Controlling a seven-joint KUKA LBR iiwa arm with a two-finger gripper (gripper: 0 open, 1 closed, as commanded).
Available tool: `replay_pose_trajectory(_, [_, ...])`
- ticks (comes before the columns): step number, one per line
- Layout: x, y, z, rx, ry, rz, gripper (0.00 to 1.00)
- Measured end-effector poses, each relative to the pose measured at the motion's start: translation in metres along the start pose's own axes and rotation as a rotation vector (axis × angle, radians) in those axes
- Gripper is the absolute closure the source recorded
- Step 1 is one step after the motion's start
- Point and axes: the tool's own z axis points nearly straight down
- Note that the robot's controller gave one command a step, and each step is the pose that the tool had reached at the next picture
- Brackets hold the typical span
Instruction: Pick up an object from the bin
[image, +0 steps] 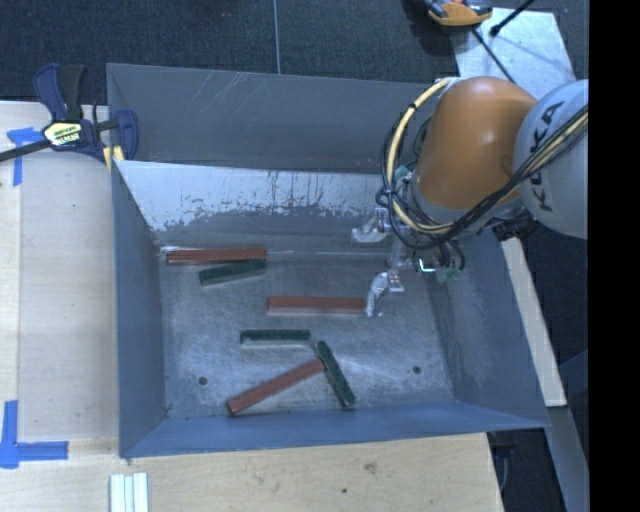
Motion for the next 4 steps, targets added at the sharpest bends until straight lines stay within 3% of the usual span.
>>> replay_pose_trajectory(1, [-0.002, 0.000, -0.005, 0.000, -0.009, 0.000, 0.00])
replay_pose_trajectory(2, [0.004, -0.029, 0.101, 0.000, -0.020, -0.116, 1.00])
replay_pose_trajectory(3, [0.004, -0.029, 0.101, 0.000, -0.020, -0.116, 1.00])
replay_pose_trajectory(4, [-0.010, -0.026, -0.049, 0.003, -0.015, -0.314, 1.00])
